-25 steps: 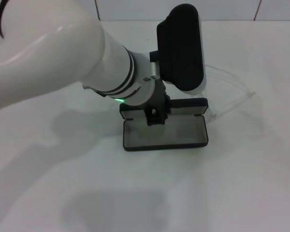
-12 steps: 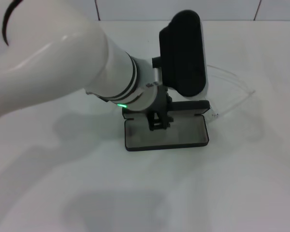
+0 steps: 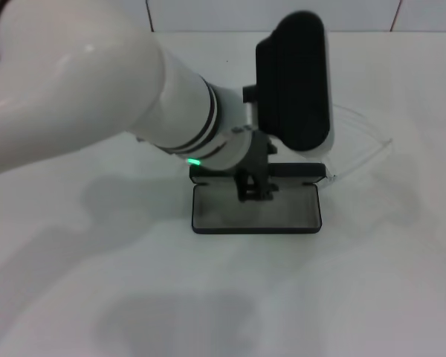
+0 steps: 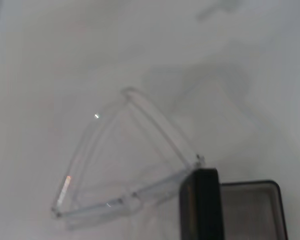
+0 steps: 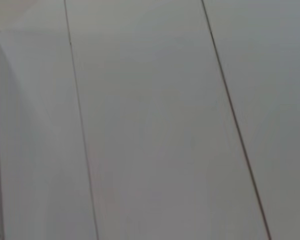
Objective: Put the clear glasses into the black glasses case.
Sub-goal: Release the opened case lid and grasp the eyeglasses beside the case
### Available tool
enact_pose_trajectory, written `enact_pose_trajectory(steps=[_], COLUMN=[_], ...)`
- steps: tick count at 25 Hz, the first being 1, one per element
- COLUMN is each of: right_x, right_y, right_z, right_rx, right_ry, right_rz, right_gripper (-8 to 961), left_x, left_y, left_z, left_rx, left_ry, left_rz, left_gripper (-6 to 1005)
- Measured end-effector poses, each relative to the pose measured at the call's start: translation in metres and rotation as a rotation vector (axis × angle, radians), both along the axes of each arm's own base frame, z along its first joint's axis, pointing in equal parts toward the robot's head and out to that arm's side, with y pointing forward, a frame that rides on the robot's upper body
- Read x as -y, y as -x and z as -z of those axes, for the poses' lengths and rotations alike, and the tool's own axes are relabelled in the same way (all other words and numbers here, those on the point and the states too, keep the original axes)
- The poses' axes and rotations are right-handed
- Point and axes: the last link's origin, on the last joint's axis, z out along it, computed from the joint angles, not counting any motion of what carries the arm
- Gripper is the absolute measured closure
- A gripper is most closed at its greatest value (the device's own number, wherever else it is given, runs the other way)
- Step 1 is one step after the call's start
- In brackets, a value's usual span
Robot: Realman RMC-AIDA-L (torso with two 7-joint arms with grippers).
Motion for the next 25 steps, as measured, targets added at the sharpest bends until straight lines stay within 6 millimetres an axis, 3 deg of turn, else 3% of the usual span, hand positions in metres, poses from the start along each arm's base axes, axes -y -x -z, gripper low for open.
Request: enact_pose_trajectory(steps=[8,14,17,21,25], right_x=[-0.014,-0.058,-0.085,-0.115,-0.143], right_y=[0.006,0.024,0.041,0.068,0.105], right_z=[0.004,0.001,-0.003,-0.004,0.0], right_rx=[0.032,0.059,0.153,0.276,0.428], right_ry=[0.065,0.276,0.45,0.586,0.691], right_rz=[-0.029,-0.039,0.026,0.122,0.263], right_gripper=[84,85,85,113,141], left_x=[0.002,0.001,0.003,0.011,0.025], left_y=[-0.018,-0.037,-0.034,0.004,0.057], left_z=[-0.03,-0.082,-0.106,-0.136,-0.152], left_rx=[0.177,0.584,0.771,0.987,1.086], left_ry=[0.024,0.072,0.103,0.097,0.142], left_rz=[-0.027,-0.098,-0.073,-0.071,-0.146], left_gripper=[495,496,502,543,584])
